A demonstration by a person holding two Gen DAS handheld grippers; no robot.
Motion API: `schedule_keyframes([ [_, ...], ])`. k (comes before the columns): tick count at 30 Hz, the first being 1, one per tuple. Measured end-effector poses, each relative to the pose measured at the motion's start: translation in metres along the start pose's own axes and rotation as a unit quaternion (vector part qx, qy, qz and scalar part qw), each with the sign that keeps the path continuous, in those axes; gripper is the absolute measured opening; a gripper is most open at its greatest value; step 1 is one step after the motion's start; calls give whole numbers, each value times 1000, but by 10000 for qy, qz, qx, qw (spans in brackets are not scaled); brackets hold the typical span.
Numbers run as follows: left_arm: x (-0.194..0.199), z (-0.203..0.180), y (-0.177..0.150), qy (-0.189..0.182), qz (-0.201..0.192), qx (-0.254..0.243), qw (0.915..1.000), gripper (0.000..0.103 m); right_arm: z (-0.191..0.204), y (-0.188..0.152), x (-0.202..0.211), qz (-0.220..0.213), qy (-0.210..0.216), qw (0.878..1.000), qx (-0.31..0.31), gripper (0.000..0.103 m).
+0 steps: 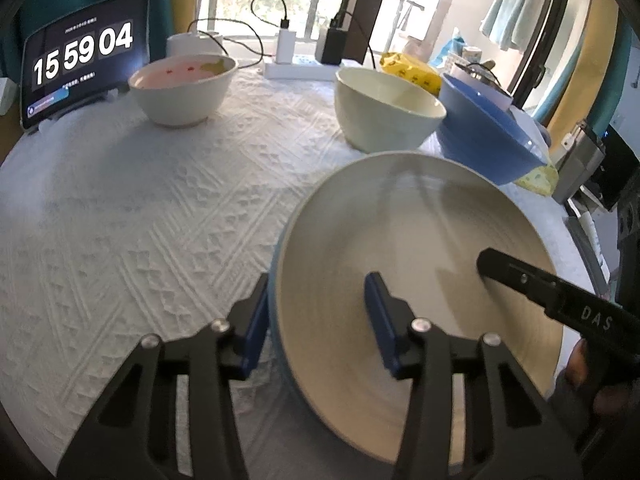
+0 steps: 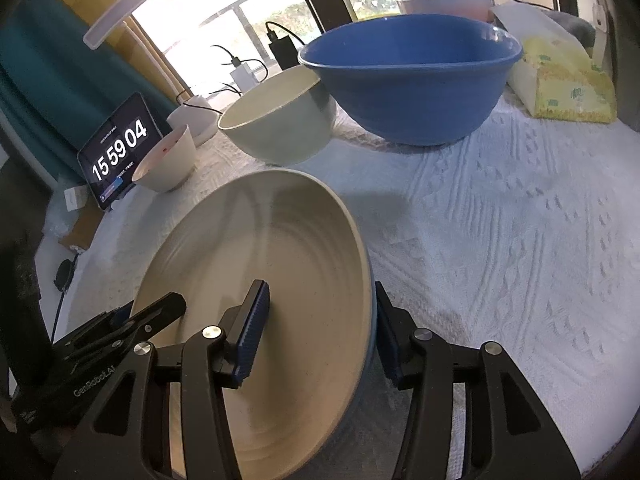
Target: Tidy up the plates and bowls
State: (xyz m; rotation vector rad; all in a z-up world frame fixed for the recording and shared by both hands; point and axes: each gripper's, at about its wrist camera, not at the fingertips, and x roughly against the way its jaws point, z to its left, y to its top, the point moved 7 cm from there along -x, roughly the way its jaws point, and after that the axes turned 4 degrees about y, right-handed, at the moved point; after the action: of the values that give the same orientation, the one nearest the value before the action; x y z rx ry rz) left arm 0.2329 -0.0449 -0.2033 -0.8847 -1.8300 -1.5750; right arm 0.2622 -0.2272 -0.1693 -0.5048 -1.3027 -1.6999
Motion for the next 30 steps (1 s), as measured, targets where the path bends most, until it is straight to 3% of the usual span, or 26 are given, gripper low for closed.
schedule_keyframes([
  [12, 12, 28, 5, 23, -167, 256, 9995, 46, 28, 12, -2, -30, 36, 9997, 258, 53],
  [30, 28, 108, 3, 355, -296, 912, 9948, 46, 105, 22, -41, 272, 312, 9958, 814, 53],
])
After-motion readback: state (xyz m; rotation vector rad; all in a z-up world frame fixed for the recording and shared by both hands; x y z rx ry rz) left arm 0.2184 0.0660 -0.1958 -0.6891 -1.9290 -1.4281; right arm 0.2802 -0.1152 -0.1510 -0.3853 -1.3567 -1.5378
